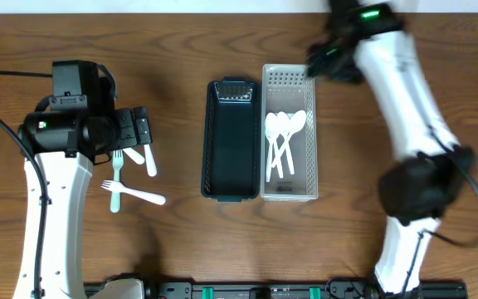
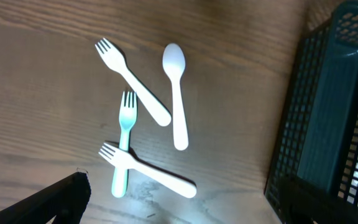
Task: Pack container
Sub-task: 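Carry the spoon over the white tray and release it inside, then retract the right arm and move the left gripper to the white spoon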
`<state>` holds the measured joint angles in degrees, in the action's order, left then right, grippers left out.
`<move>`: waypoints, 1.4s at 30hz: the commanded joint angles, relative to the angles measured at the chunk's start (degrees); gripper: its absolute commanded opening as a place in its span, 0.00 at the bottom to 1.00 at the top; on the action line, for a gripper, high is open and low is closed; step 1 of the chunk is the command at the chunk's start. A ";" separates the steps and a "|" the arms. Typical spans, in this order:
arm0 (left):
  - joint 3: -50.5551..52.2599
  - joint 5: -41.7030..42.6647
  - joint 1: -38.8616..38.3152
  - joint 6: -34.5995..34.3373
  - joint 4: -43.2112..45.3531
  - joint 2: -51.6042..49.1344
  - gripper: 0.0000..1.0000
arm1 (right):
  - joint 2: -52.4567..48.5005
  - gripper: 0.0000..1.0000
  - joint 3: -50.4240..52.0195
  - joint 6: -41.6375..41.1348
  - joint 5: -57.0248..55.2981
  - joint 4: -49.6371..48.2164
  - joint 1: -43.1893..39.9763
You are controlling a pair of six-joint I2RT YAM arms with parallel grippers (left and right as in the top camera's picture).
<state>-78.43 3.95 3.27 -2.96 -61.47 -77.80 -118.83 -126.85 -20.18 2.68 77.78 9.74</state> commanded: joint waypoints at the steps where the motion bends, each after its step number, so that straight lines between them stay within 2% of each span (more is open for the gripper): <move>1: -0.83 -0.11 0.20 0.76 -1.22 0.11 0.98 | 8.07 0.75 -2.60 2.27 -1.99 1.86 -7.96; 2: -0.94 -0.11 0.20 0.76 -2.14 0.17 0.98 | 9.25 0.80 -2.60 2.32 -2.75 2.91 -10.99; 8: -1.20 -0.13 -0.81 -0.66 -5.40 1.95 0.98 | 10.14 0.99 -2.01 6.91 -2.86 9.20 -25.09; 11: -1.20 -0.13 -0.50 -3.41 -3.34 0.52 0.98 | 9.55 0.99 -0.37 8.55 -2.82 11.13 -29.92; 15: -1.22 -0.13 0.00 -3.28 0.33 -6.69 0.98 | 9.09 0.99 3.13 9.14 -2.23 11.69 -34.03; 19: -3.87 -0.11 0.00 -0.50 3.91 -15.41 0.98 | 9.09 0.99 5.95 10.29 -2.23 11.39 -34.69; 27: -19.17 -0.09 1.18 1.18 1.16 -30.91 0.98 | 9.09 0.99 7.91 11.50 -2.23 11.37 -34.47; 42: -16.90 0.74 1.11 0.90 0.92 -43.91 0.98 | 9.09 0.99 7.93 11.50 -2.23 11.34 -34.47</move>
<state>-95.90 4.19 4.19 -2.72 -60.27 -120.44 -109.86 -119.35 -9.74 0.27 89.10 -24.93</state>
